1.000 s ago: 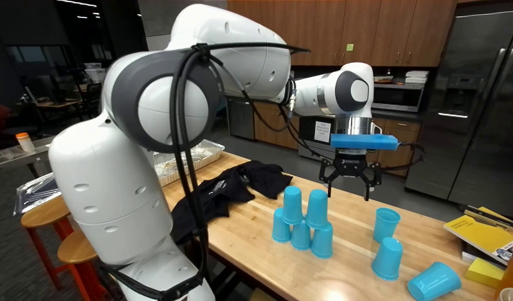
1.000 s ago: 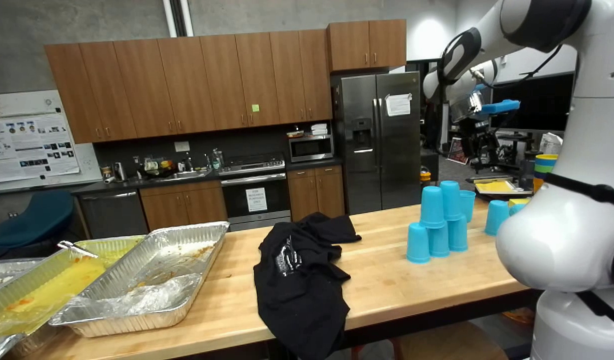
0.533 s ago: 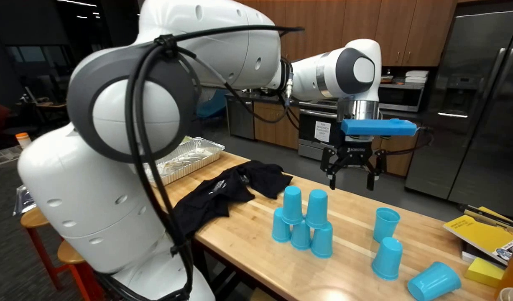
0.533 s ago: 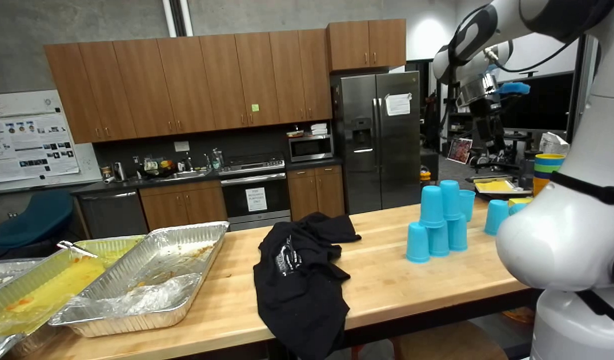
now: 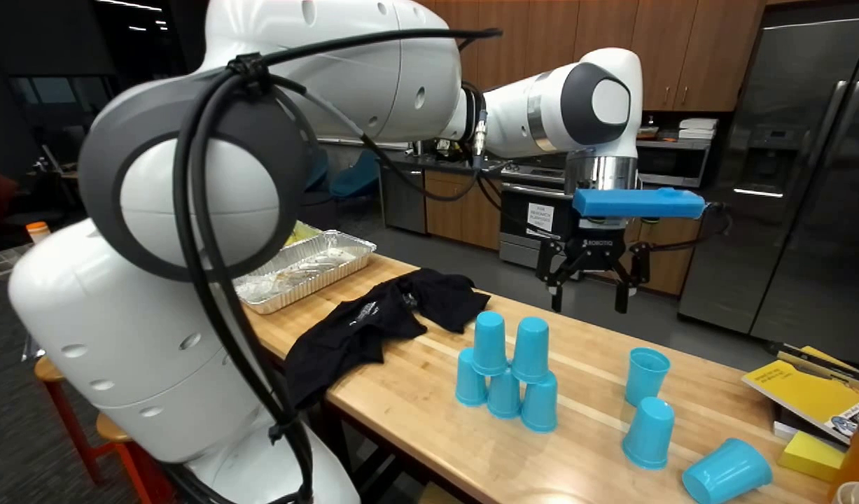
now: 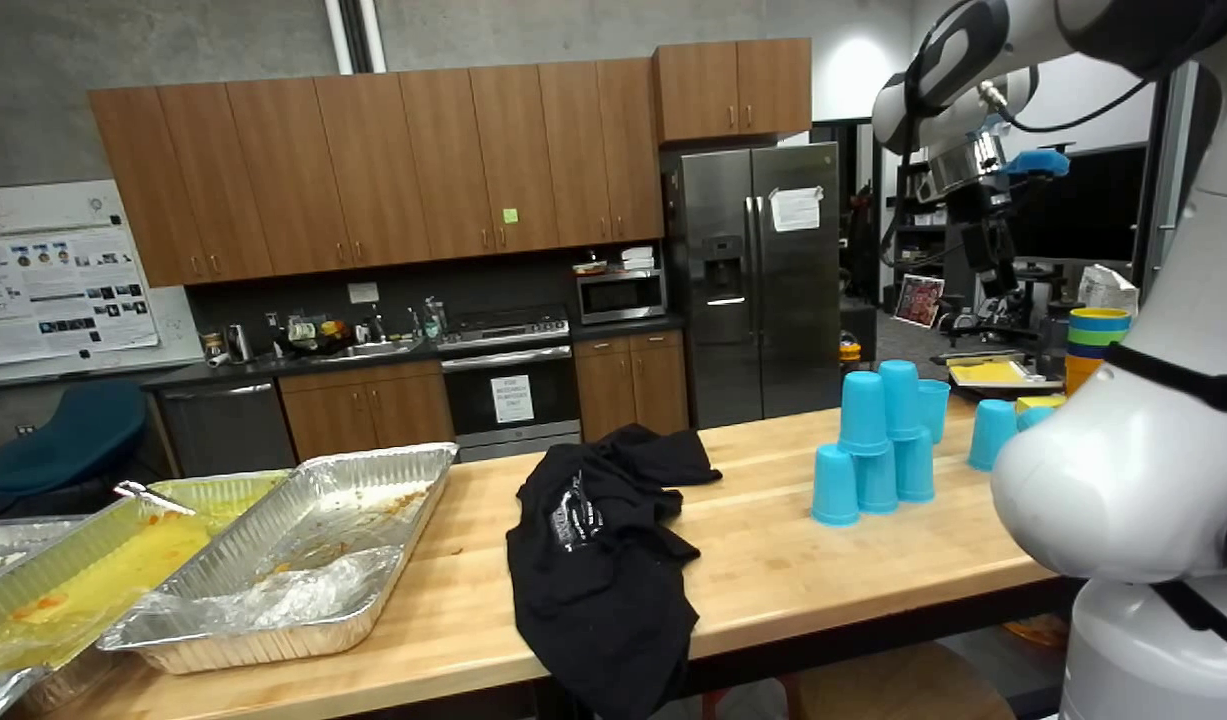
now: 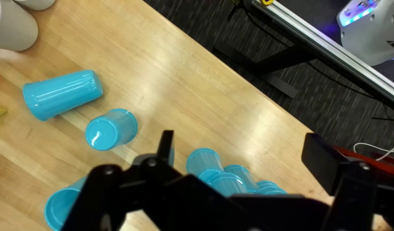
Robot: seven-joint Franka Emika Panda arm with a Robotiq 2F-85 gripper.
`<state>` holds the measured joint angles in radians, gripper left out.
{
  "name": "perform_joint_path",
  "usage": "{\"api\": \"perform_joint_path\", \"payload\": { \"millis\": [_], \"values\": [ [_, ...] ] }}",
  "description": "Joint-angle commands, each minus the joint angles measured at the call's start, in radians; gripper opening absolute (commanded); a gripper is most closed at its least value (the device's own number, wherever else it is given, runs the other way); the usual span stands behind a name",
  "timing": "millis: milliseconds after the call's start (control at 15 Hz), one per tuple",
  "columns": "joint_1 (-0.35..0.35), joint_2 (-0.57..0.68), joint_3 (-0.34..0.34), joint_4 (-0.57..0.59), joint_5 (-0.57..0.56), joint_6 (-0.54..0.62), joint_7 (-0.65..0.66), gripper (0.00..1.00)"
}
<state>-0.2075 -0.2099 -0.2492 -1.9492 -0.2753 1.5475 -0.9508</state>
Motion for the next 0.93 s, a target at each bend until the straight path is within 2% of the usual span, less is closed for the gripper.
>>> {"api": "perform_joint_path", "payload": {
  "millis": [0, 400, 600, 867],
  "values": [
    [0.022, -0.002, -0.013, -0.026, -0.032, 0.031, -0.148, 1.0],
    [0.003, 0.082, -0.038, -0.053, -0.098, 0.097, -0.472, 1.0],
    [-0.026, 0.131, -0.053, -0.046, -0.143, 0.163, -0.517, 1.0],
    [-0.059, 0.164, -0.066, -0.006, -0.042, 0.195, -0.462, 1.0]
  ]
}}
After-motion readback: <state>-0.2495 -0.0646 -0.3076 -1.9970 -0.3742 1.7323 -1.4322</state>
